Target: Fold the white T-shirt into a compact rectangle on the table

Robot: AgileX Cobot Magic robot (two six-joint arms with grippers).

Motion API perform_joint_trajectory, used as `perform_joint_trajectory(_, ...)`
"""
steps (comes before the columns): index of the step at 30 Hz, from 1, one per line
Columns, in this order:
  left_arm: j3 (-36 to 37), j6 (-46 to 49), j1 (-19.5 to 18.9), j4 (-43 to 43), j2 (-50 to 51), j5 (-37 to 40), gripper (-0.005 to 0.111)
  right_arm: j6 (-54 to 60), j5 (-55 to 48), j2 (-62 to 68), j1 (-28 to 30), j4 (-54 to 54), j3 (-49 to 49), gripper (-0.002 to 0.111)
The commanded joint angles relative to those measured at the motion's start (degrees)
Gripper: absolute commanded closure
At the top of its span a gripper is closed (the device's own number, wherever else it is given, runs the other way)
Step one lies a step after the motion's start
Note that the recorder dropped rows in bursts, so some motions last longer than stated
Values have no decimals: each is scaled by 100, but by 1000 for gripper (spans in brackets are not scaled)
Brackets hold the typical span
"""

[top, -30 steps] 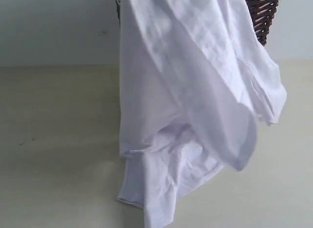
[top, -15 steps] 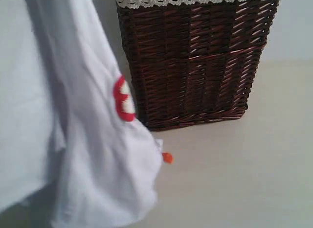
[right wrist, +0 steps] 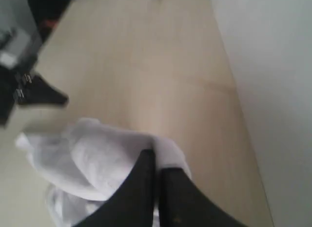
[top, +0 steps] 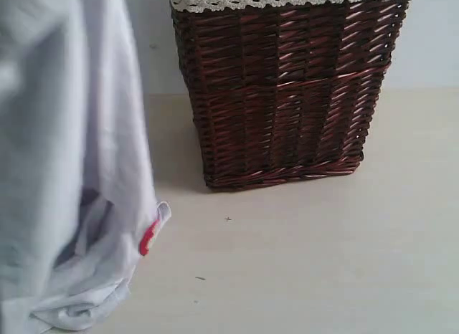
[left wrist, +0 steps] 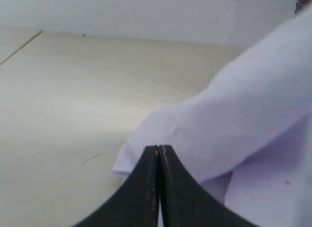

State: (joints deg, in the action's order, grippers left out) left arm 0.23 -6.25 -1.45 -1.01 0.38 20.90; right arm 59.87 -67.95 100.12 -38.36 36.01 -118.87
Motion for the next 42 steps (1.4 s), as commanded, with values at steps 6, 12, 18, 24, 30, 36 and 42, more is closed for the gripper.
perform_joint_trajectory(6,-23,7,27,18,-38,-64,107,-764,-201,-49,731,-2306,850,108)
perform_joint_trajectory(12,-23,7,27,18,-38,-64,107,63,-201,-434,1128,-1785,1946,108)
perform_joint_trajectory(18,-23,7,27,18,-38,-64,107,549,-201,-853,1720,-2922,3836,106)
perform_joint_trajectory(24,-23,7,27,18,-38,-64,107,1180,395,-902,2657,-2647,5145,52)
perform_joint_trajectory(30,-23,7,27,18,-38,-64,107,2632,302,-1735,2235,992,5254,53)
perform_joint_trajectory(36,-23,7,27,18,-38,-64,107,3251,301,-1214,932,1783,5286,53)
perform_joint_trajectory(42,-23,7,27,18,-38,-64,107,3686,366,65,26,1745,5286,53)
